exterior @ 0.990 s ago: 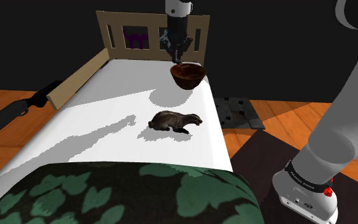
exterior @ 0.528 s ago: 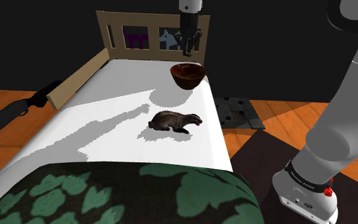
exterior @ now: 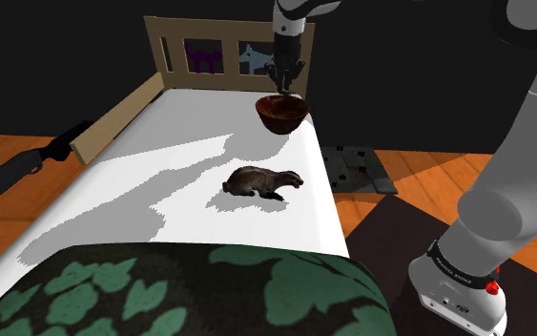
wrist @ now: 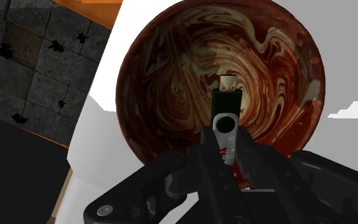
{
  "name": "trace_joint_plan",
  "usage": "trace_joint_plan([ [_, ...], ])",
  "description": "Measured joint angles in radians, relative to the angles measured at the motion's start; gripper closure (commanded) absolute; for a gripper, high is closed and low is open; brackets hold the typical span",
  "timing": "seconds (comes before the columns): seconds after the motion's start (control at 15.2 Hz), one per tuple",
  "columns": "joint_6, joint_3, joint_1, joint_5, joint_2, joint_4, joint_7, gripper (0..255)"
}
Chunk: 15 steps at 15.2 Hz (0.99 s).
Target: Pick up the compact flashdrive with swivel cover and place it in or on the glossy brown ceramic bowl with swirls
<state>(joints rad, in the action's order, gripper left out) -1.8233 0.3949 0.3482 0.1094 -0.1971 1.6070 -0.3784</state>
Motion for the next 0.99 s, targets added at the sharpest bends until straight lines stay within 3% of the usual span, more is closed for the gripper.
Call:
trace_joint_plan([
  [0.46,-0.089,-0.003,0.002,0.006,-0.009,0.081,-0.006,255],
  [0.92,-0.101,-0.002,0.002,0.006,-0.007,0.094,-0.007,255],
  [0.99,-0.101,-0.002,0.002,0.006,-0.007,0.094,-0.007,0],
])
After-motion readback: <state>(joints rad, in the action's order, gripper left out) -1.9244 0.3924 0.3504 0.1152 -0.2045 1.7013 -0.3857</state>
